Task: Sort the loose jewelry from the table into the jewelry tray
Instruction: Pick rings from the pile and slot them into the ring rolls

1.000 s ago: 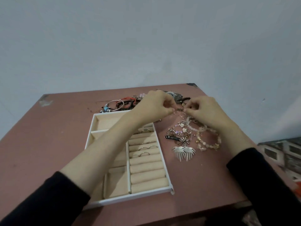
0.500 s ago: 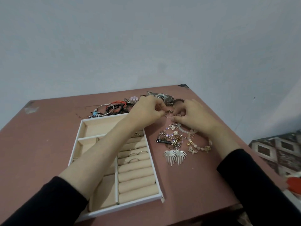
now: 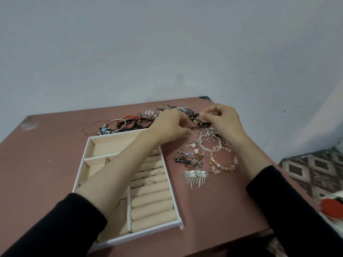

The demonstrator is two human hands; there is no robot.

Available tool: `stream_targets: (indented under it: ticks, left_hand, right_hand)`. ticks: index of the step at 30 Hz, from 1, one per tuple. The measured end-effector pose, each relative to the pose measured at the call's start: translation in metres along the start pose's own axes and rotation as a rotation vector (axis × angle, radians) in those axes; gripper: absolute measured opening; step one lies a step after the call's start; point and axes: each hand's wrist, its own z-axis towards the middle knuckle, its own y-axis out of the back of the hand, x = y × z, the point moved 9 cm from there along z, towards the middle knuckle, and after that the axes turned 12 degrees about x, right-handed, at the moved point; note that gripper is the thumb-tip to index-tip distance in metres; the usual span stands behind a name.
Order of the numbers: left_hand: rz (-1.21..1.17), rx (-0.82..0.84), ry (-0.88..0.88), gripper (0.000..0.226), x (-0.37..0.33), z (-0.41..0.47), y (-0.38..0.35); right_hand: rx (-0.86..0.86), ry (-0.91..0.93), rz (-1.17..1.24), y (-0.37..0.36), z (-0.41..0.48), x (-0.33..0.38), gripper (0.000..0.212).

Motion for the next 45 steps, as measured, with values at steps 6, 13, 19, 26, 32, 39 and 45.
stream_targets:
  ticks: [6, 13, 19, 26, 32, 39, 45]
  left_hand:
    - [0.056, 0.06, -0.015, 0.025, -0.01, 0.018, -0.011]
    - [0.081, 0.146, 0.019, 0.022, -0.008, 0.03, -0.019]
    - [0.039, 0.232, 0.059, 0.01, -0.007, 0.034, -0.022]
    - [-0.015, 0.071, 0.052, 0.016, -0.002, 0.027, -0.005]
    - [-0.08, -0.024, 0.037, 0.011, 0.008, 0.01, 0.012]
    - [-0.133, -0.175, 0.015, 0.006, 0.019, -0.037, 0.032]
    - [-0.192, -0.284, 0.057, 0.005, 0.031, -0.102, 0.046]
  right_hand:
    - [-0.01, -0.013, 0.052, 0.002, 0.001, -0.002, 0.011]
    - [-0.009, -0.026, 0.029, 0.001, 0.002, -0.003, 0.009]
    - [-0.021, -0.031, 0.024, 0.002, 0.001, -0.001, 0.013]
    - [-0.035, -0.034, 0.023, 0.003, 0.0, -0.001, 0.014]
    - [-0.022, -0.033, -0.004, 0.001, -0.002, 0.001, 0.009]
    - [0.077, -0.014, 0.029, -0.015, -0.013, 0.014, 0.008]
    - [0.33, 0.09, 0.094, -0.06, -0.05, 0.048, 0.007]
